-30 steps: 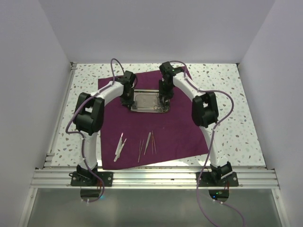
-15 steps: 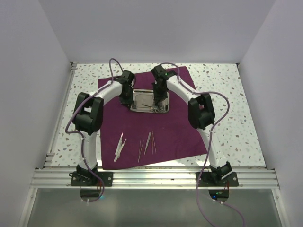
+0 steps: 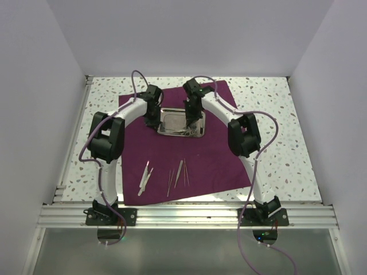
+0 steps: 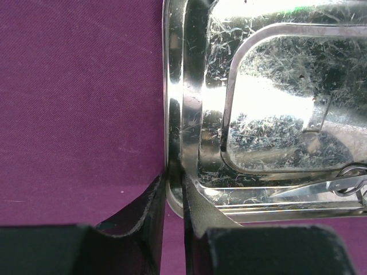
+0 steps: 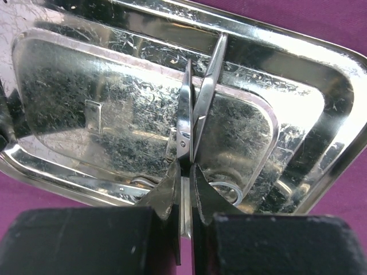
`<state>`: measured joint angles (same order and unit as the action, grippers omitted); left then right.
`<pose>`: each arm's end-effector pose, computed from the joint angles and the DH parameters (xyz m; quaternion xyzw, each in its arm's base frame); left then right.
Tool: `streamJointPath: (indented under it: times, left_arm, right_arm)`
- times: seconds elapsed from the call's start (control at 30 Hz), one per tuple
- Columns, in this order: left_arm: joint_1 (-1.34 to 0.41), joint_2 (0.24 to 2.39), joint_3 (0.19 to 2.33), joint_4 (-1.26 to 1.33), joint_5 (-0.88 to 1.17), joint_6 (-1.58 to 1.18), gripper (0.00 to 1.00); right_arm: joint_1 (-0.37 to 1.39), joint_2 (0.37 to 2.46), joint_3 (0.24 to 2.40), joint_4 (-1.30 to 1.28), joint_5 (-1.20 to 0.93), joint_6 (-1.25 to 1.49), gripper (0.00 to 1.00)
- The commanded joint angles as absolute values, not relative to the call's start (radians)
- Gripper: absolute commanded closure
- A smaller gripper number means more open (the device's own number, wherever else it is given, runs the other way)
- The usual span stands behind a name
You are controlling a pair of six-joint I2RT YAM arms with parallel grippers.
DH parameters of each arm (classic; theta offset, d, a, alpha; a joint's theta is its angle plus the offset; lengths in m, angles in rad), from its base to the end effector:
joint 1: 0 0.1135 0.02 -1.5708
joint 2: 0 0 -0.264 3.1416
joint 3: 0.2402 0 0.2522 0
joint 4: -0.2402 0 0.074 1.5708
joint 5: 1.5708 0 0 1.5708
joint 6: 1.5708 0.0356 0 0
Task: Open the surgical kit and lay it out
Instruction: Pick up the medical item from the container, then place the medical item in the surgical kit.
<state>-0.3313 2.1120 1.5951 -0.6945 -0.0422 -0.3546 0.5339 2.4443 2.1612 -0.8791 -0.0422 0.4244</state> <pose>0.4139 -0.1408 0.1683 -0.0152 0.9836 -0.0405 0.1753 0.4450 0.2648 0.1717 -0.0578 0.9773 0.1118 0.1705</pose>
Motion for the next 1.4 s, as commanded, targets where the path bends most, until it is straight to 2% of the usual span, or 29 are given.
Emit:
streamJointPath:
  times: [0.0, 0.17, 0.4, 0.53, 0.67, 0.83, 1.1, 1.13, 1.2, 1.23, 1.27, 1.33, 1.37]
  left_arm:
    - [-0.316, 2.077, 1.595, -0.669, -0.04, -0.33, 0.81]
    - [-0.316, 2.074, 1.597, -0.675, -0.044, -0.331, 0.81]
    - [-0.316, 2.056, 1.615, -0.696, -0.064, -0.334, 0.82]
    - [-0.316, 2.037, 1.626, -0.703, -0.066, -0.341, 0.82]
    - [-0.319, 2.016, 1.623, -0.71, -0.067, -0.348, 0.81]
    - [-0.318, 1.99, 1.597, -0.703, -0.058, -0.364, 0.78]
    - [-0.322, 1.986, 1.632, -0.719, -0.034, -0.37, 0.71]
    - [-0.324, 1.985, 1.649, -0.721, -0.034, -0.365, 0.7]
    - [-0.331, 1.983, 1.661, -0.721, -0.022, -0.345, 0.68]
    - [-0.336, 1.983, 1.672, -0.716, -0.009, -0.336, 0.68]
    - [-0.34, 1.985, 1.677, -0.712, -0.005, -0.309, 0.67]
    - [-0.373, 1.99, 1.703, -0.703, 0.018, -0.282, 0.66]
    - [-0.385, 2.0, 1.712, -0.701, 0.018, -0.269, 0.66]
  right_arm:
    - [0.545, 2.478, 2.198, -1.02, -0.002, 0.396, 1.0]
    - [0.545, 2.402, 2.293, -1.035, -0.002, 0.425, 1.0]
    - [0.538, 2.232, 2.198, -1.008, -0.011, 0.44, 1.0]
    - [0.532, 2.036, 1.929, -0.932, -0.002, 0.425, 1.0]
    - [0.532, 1.765, 1.527, -0.868, 0.06, 0.416, 1.0]
    - [0.531, 1.594, 1.141, -0.773, 0.049, 0.465, 1.0]
    - [0.531, 1.686, 1.042, -0.699, 0.037, 0.462, 1.0]
    - [0.531, 1.709, 1.045, -0.706, 0.037, 0.465, 0.95]
    - [0.529, 1.717, 1.043, -0.716, 0.041, 0.468, 0.71]
    - [0.529, 1.707, 1.042, -0.721, 0.061, 0.475, 0.44]
    - [0.529, 1.7, 1.042, -0.729, 0.069, 0.479, 0.34]
    - [0.529, 1.684, 1.052, -0.753, 0.096, 0.488, 0.22]
    - [0.531, 1.671, 1.058, -0.762, 0.101, 0.488, 0.21]
